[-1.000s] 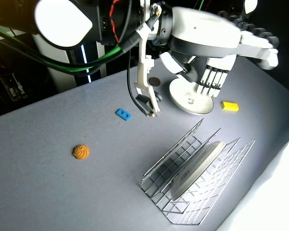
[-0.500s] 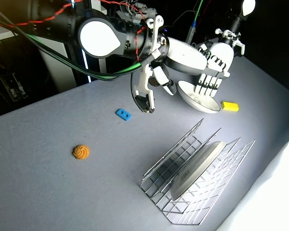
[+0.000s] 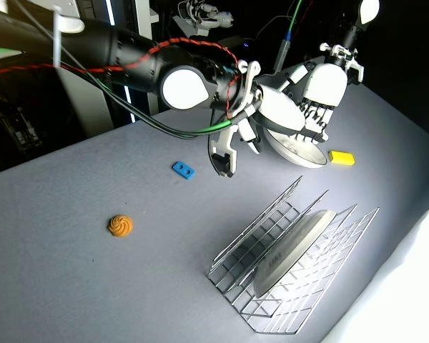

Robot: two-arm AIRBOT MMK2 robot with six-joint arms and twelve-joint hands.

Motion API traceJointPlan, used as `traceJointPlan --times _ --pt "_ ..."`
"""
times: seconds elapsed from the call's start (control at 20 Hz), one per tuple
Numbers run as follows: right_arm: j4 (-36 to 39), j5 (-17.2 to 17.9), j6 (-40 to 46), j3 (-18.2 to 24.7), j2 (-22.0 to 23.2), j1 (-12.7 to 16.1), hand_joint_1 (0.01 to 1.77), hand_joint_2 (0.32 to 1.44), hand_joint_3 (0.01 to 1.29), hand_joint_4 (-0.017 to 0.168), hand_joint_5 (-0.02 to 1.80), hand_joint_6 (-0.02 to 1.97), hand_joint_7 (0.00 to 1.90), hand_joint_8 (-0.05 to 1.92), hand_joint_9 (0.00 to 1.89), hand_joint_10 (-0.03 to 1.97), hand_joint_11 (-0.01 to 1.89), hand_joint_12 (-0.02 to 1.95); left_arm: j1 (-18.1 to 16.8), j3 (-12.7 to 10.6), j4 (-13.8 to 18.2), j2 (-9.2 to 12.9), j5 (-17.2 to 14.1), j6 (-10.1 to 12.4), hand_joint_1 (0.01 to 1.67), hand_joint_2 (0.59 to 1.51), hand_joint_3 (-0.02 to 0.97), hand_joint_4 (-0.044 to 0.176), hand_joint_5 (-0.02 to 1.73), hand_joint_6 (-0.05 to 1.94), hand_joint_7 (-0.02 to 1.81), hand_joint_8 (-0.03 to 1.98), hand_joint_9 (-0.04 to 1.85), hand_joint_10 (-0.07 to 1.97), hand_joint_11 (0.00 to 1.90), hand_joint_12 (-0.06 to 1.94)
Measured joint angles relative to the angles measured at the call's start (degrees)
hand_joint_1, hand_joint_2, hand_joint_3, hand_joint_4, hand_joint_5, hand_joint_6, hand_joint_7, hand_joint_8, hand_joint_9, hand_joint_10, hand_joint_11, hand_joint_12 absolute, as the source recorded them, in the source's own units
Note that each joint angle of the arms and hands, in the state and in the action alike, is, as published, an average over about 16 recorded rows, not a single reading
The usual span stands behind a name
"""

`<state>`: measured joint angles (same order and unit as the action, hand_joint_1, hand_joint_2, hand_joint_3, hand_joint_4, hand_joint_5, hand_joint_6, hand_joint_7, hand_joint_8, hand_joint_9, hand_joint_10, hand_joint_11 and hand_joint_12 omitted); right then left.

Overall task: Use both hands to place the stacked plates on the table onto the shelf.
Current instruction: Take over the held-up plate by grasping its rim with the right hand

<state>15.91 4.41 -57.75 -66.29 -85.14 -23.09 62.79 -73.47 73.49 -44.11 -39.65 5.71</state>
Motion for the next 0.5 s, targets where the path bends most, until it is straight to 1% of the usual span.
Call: traceJointPlan --times 0.15,0.35,0.5 --pt "-0.35 1.04 -0.17 -3.10 -3.03 -0.98 1.38 1.00 0.02 0.002 0.05 0.05 0.01 0.02 0.01 0.02 0.02 0.14 0.00 -0.13 0.00 -0.09 -0.06 0.01 0.02 1.128 0.019 -0.003 0.01 -0.01 0.01 -0.01 -0.01 -0.03 0.02 0.00" --pt "-0.55 3.26 -1.21 -6.62 -6.50 -2.21 1.38 1.00 0.02 0.002 0.05 0.05 0.01 0.02 0.01 0.02 0.01 0.15 -0.06 -0.23 0.05 -0.16 -0.09 0.05 0.02 1.125 0.019 -0.003 0.00 -0.01 0.00 -0.01 -0.01 -0.03 0.02 0.00" --pt "-1.19 5.20 -2.87 -8.76 -8.54 -3.09 1.38 1.00 0.02 0.002 0.07 0.05 0.03 0.02 0.03 0.02 0.01 0.24 -0.13 -0.31 0.12 -0.22 -0.10 0.09 0.02 1.123 0.019 -0.003 0.00 -0.01 0.00 -0.01 -0.01 -0.03 0.02 0.00"
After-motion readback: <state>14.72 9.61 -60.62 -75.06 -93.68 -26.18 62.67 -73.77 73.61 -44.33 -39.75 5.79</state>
